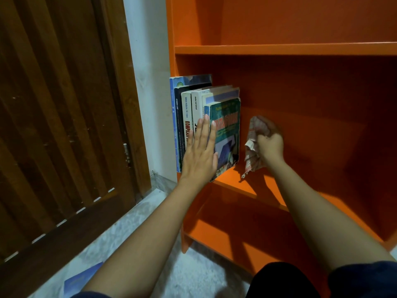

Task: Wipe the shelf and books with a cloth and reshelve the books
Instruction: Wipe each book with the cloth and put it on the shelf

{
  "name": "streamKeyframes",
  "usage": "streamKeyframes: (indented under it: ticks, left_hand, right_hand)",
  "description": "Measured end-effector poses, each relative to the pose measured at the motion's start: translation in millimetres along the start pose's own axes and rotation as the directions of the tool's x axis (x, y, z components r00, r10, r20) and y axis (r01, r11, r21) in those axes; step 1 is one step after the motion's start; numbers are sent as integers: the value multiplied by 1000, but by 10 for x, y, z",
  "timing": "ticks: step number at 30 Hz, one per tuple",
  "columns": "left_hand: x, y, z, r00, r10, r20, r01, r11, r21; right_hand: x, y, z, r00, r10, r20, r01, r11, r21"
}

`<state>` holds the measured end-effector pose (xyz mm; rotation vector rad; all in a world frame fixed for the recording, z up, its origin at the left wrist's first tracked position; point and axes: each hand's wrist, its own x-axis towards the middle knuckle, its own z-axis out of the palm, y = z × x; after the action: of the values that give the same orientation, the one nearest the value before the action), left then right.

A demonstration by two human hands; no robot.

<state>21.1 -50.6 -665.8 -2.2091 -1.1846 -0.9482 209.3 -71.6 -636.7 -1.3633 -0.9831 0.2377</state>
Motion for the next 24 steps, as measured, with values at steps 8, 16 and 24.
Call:
streamKeyframes:
  ticks: [8, 16, 24]
  left_hand:
    - [-3, -31, -118, 999, -7, 36, 9, 998, -62]
    - [-15, -48, -206, 998, -9, 69, 16, 995, -103]
    - [6, -162, -485, 997, -4, 77, 21, 976, -216]
  right_hand:
    - [-375, -32, 123, 992, -80, 96, 85, 996, -40]
    - [-402, -52, 173, 991, -77, 110, 80, 996, -26]
    - [-405, -339, 135, 993, -109, 35, 111, 991, -80]
